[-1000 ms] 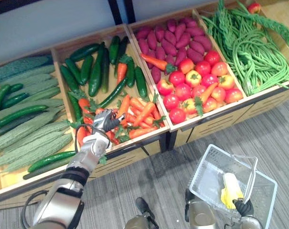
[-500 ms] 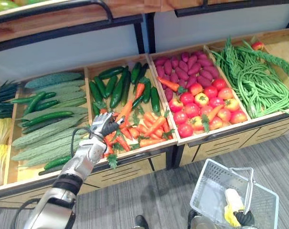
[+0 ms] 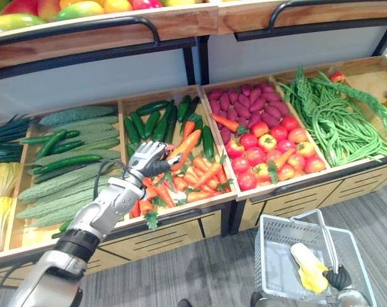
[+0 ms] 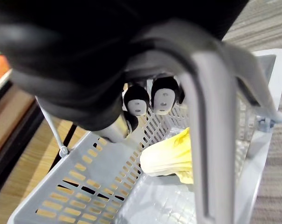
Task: Pick vegetable in the basket
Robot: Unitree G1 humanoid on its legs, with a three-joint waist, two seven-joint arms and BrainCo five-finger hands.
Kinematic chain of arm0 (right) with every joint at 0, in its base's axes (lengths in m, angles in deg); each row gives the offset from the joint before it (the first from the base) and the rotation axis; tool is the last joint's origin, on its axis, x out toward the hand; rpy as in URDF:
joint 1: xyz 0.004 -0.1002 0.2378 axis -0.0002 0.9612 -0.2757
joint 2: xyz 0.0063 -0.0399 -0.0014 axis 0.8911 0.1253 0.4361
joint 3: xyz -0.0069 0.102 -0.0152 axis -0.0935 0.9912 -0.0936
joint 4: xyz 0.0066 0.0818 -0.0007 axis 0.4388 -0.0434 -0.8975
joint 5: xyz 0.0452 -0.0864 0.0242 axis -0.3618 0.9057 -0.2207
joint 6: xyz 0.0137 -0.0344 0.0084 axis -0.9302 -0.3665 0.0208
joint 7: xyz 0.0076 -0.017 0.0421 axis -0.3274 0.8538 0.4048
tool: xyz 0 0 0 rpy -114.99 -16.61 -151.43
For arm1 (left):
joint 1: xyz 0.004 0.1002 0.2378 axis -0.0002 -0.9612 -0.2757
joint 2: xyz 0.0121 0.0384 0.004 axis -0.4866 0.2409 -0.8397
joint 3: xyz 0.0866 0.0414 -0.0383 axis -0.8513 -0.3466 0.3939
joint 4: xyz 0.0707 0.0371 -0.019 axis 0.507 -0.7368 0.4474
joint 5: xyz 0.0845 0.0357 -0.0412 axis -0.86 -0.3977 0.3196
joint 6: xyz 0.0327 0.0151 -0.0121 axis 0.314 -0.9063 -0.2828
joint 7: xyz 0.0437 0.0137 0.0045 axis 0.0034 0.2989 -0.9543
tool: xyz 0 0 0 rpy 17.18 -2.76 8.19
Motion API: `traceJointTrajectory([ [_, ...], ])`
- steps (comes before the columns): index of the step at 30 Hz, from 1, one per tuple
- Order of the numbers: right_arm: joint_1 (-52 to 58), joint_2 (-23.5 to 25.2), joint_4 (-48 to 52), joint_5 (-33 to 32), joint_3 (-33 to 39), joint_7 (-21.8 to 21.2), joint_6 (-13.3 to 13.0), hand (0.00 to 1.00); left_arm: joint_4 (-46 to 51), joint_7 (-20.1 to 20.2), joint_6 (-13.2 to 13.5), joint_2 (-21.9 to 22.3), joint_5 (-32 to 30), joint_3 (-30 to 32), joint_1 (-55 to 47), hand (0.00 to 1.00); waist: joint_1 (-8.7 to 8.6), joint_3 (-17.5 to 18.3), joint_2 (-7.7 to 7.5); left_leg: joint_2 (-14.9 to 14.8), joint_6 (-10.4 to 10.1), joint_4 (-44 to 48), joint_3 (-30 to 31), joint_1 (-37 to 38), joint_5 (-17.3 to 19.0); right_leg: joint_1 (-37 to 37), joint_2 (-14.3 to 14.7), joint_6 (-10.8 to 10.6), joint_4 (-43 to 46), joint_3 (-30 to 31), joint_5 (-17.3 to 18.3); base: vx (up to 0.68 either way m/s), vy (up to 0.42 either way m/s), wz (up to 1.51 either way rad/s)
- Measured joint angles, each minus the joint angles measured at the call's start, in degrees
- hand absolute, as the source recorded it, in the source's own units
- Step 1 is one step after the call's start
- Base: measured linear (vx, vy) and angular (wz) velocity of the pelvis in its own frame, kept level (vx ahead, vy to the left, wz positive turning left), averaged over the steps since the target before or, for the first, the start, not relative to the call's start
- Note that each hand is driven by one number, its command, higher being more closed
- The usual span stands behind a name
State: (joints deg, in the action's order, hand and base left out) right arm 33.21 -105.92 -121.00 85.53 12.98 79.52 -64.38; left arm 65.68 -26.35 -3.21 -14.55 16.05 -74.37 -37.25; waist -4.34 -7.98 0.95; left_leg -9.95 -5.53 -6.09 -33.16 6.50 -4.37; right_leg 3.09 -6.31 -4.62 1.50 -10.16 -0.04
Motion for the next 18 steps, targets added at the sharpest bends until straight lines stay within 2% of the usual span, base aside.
traceJointTrajectory([
  [4, 0.2, -3.6, 6.2, 0.3, -0.3, -5.3, -1.9, 1.0, 4.6, 1.6, 1.8, 0.1, 0.2, -3.0, -2.8, 1.0, -0.16, 1.3, 0.09, -1.8, 0.2, 0.0, -3.6, 0.3, 0.6, -2.4, 1.8, 0.8, 0.5, 3.2, -4.3, -0.08, 0.001, -0.44],
  [8, 1.2, -5.4, 11.6, 0.5, -0.5, -8.5, -2.7, 1.0, 9.2, 2.8, 3.1, 0.2, 2.2, -6.5, -3.9, 1.0, -0.22, 2.3, -0.12, -3.6, 0.1, 0.0, -7.1, 0.8, 0.8, -3.7, 3.1, 1.2, 0.9, 3.7, -7.6, -0.11, 0.006, -0.29],
  [9, 2.2, -5.7, 13.5, 0.5, -1.0, -9.1, -3.3, 1.0, 11.0, 3.2, 3.6, 0.2, 2.3, -7.5, -4.0, 1.0, -0.31, 3.2, -1.28, -3.2, -1.1, 0.7, -9.5, 1.2, 1.5, -4.7, 2.7, 0.9, 0.6, 3.6, -8.5, -0.05, 0.052, -0.34],
  [10, 2.8, -6.4, 15.6, 0.5, -2.0, -9.6, -3.6, 1.0, 12.3, 3.4, 4.2, 0.5, 2.3, -7.9, -4.4, 1.0, 0.14, 3.7, -2.83, -4.2, -0.1, 7.7, -13.3, 0.4, 3.2, -4.8, 1.6, 0.7, -0.3, 3.7, -7.9, -0.03, 0.051, -0.44],
  [11, 2.9, -7.1, 16.9, 0.6, -2.2, -9.7, -3.8, 1.0, 12.6, 3.4, 4.3, 1.0, 2.3, -8.4, -4.5, 1.0, 0.14, 3.8, -2.68, -4.5, 0.1, 8.9, -13.7, 0.2, 5.1, -4.8, 1.5, 0.6, -0.7, 3.7, -7.8, -0.07, 0.024, -0.46],
  [12, 3.4, -7.4, 19.0, 0.8, -2.6, -10.6, -3.9, 1.0, 13.4, 3.5, 4.9, 0.7, 2.3, -10.0, -4.9, 1.0, 0.13, 4.1, -2.96, -4.1, -0.2, 8.2, -15.0, 0.0, 5.6, -4.8, 0.7, -0.5, -0.7, 3.3, -6.0, -0.15, -0.021, -0.17],
  [13, 3.9, -7.5, 20.0, 1.0, -2.7, -10.9, -4.2, 1.0, 14.3, 3.7, 5.1, 0.4, 2.3, -10.7, -4.9, 1.0, -0.37, 4.2, -3.21, -3.9, -0.2, 7.7, -15.5, 0.0, 5.6, -4.9, 0.3, -0.1, 0.8, 2.8, -3.9, -0.19, 0.012, -0.1],
  [14, 4.6, -7.7, 21.1, 1.3, -2.9, -11.2, -4.5, 1.0, 16.1, 3.7, 5.6, 0.6, 2.3, -11.2, -5.3, 1.0, -1.07, 4.8, -5.82, -1.6, -0.3, 10.0, -17.5, 1.0, 5.4, -6.4, -2.1, -0.4, 2.0, 1.8, -1.5, -0.18, -0.032, 0.0],
  [15, 5.5, -9.3, 22.7, 1.7, -3.1, -12.1, -4.5, 1.0, 17.1, 3.6, 5.6, 1.6, 2.4, -13.3, -5.4, 1.0, -1.04, 4.7, -5.8, -5.4, 1.1, 22.2, -17.7, 0.3, 10.5, -6.1, -1.6, -0.8, 1.8, 1.1, -1.7, -0.13, -0.016, -0.06],
  [17, 5.9, -11.6, 25.7, 1.9, -3.1, -13.5, -4.3, 1.0, 18.4, 3.8, 7.1, 1.6, 2.3, -15.0, -5.4, 1.0, -1.28, 5.2, -3.4, -7.8, -1.4, 23.3, -17.2, 1.8, 16.1, -5.9, 0.4, -1.0, 2.6, 0.9, -1.9, -0.18, 0.037, -0.19],
  [18, 6.6, -12.4, 26.6, 2.2, -3.5, -14.4, -4.4, 1.0, 18.5, 3.8, 7.4, 1.7, 2.3, -15.8, -5.5, 1.0, -1.16, 5.4, -3.9, -7.8, -1.6, 23.3, -18.3, 2.4, 16.4, -5.9, 0.4, -1.0, 2.9, 1.2, -1.9, -0.21, 0.075, -0.32],
])
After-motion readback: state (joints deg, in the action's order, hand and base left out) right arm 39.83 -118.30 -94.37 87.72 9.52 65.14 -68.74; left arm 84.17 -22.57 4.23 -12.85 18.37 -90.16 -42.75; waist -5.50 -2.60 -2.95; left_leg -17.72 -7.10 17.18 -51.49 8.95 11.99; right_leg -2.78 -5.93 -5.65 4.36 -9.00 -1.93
